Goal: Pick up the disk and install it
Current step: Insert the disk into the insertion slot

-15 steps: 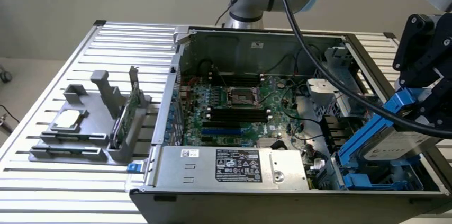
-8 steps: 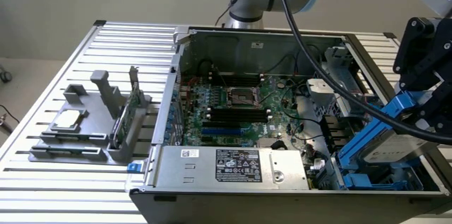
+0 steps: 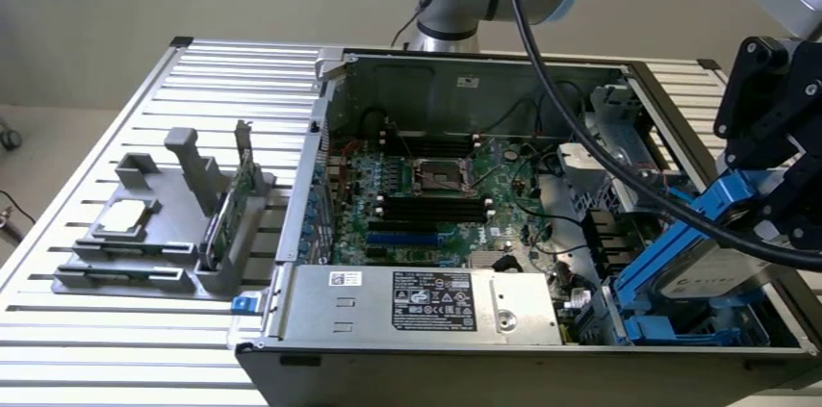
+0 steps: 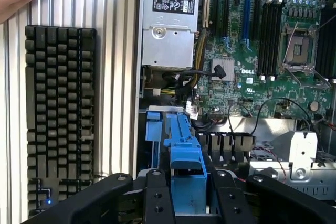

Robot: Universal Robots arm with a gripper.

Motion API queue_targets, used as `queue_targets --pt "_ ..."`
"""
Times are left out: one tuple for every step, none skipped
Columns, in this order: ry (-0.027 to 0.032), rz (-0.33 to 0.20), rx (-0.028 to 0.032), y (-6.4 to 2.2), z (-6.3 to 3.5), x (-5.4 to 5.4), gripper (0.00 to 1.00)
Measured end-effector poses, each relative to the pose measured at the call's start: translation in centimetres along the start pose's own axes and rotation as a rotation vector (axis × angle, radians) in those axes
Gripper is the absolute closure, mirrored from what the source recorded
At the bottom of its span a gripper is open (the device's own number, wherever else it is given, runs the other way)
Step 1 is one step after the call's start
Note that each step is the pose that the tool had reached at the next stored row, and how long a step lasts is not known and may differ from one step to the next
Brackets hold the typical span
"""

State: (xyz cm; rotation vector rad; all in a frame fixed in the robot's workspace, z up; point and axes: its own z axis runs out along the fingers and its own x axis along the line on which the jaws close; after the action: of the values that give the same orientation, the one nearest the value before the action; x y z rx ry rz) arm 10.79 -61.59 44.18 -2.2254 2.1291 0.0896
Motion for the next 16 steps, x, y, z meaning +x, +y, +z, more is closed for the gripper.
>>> queue_targets --pt "-0.0004 0.000 0.0000 0.00 0.03 0.00 0.67" --pt "-0.0009 0.000 0.0001 -0.02 0.08 0.01 0.67" --pt "-0.0014 0.001 0.0001 -0.04 0.14 0.01 0.67" --pt "-0.0018 0.001 0.0002 -0.05 0.18 0.02 0.67" --pt "-0.0024 0.002 0.0003 -0.07 0.22 0.02 0.67" --pt "-0.0029 0.002 0.0003 -0.09 0.26 0.03 0.67" --pt "-0.0036 0.003 0.0004 -0.11 0.29 0.03 0.67" --pt "-0.0048 0.003 0.0005 -0.13 0.32 0.04 0.67" --pt "-0.0060 0.003 0.0006 -0.15 0.34 0.04 0.67" --pt "-0.0070 0.004 0.0007 -0.15 0.36 0.03 0.67" --pt "-0.0075 0.005 0.0007 -0.15 0.38 0.04 0.67" --pt "-0.0080 0.006 0.0008 -0.15 0.40 0.04 0.67" --pt "-0.0087 0.006 0.0009 -0.15 0.43 0.04 0.67" --pt "-0.0091 0.007 0.0010 -0.15 0.46 0.05 0.67" --pt "-0.0094 0.008 0.0011 -0.16 0.49 0.05 0.67" --pt "-0.0096 0.009 0.0012 -0.15 0.52 0.05 0.67"
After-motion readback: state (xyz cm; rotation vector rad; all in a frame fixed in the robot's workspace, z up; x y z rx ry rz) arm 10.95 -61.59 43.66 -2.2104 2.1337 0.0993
